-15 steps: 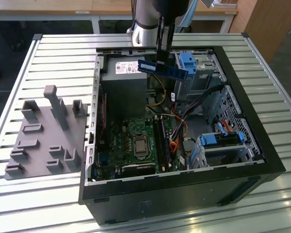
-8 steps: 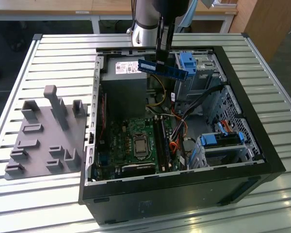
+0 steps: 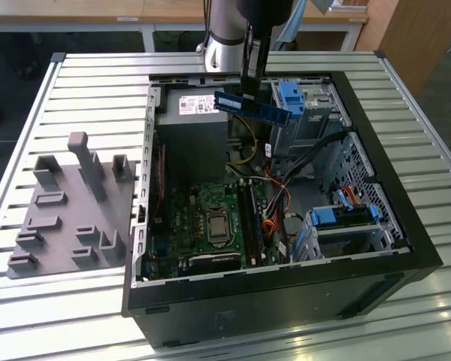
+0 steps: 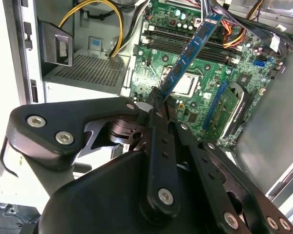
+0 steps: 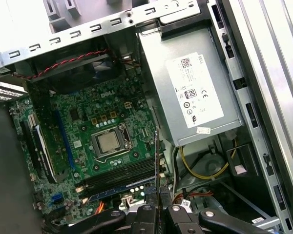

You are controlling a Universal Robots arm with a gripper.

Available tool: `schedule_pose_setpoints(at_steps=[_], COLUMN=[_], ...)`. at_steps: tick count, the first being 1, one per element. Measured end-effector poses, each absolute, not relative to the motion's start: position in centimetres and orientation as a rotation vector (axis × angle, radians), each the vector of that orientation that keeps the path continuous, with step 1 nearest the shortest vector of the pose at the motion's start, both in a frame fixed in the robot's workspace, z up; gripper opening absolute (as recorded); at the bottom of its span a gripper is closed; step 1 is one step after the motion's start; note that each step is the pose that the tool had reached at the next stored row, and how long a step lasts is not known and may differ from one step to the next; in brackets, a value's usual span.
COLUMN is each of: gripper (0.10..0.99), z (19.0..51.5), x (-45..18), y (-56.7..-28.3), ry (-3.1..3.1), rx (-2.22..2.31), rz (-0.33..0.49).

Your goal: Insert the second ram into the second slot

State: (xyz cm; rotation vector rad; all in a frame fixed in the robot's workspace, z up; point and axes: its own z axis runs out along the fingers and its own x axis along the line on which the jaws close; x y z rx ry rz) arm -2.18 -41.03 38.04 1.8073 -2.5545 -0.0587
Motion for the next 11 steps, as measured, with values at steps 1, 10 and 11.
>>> schedule_pose_setpoints(at_steps=[1, 10, 11], gripper=[0.137, 0.137, 0.137], z=[38.04, 38.03, 38.03], x=[-2.18, -2.19, -2.19], y=[-41.03, -41.04, -41.05], ry=[-2.557, -2.592, -2.598], rx=[1.803, 1.755, 1.746], rz=[-0.059, -0.059, -0.059])
